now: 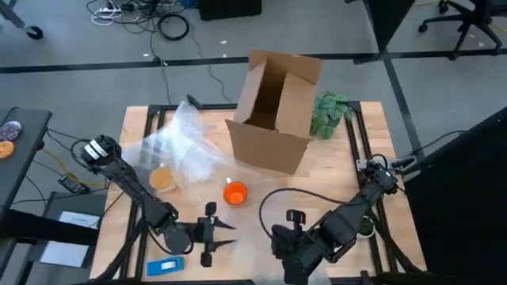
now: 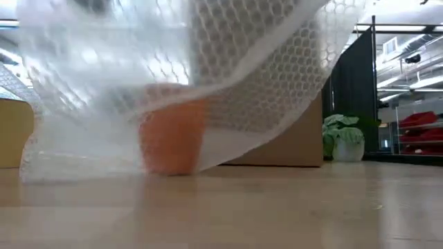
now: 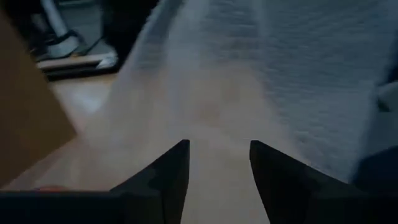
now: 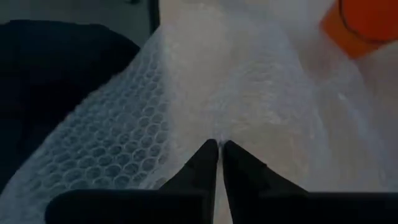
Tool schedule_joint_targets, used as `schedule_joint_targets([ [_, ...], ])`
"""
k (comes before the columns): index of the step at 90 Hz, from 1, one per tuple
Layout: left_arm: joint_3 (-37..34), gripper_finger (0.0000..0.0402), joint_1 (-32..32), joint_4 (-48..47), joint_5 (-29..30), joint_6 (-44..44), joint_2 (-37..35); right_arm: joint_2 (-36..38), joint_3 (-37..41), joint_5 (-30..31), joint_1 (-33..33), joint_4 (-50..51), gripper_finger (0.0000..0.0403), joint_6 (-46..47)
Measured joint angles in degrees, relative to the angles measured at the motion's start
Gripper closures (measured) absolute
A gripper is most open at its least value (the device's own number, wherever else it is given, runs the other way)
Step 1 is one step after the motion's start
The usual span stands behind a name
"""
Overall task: Wrap mug
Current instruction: Wrap the orange mug with transparent bubble wrap
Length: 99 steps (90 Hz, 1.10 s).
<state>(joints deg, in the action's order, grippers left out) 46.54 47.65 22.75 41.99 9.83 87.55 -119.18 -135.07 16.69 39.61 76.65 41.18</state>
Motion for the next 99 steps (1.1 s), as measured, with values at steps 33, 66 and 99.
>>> schedule_joint_targets([
  [33, 0.04, 0.0256, 10.75, -0.47, 26.19, -9.74, -1.40, 0.27, 0.14, 6.43, -3.97, -2.13, 0.0403, -5.78],
  [66, 0.04, 0.0257, 19.47, -1.36, 47.98, -14.69, -1.68, 0.40, 2.07, 9.94, -11.23, -13.05, 0.0403, -18.27],
  [99, 0.07, 0.0257, 19.46, -1.76, 46.76, -10.65, -1.03, 0.45, 11.97, 6.49, -19.26, -26.31, 0.0403, -24.67],
])
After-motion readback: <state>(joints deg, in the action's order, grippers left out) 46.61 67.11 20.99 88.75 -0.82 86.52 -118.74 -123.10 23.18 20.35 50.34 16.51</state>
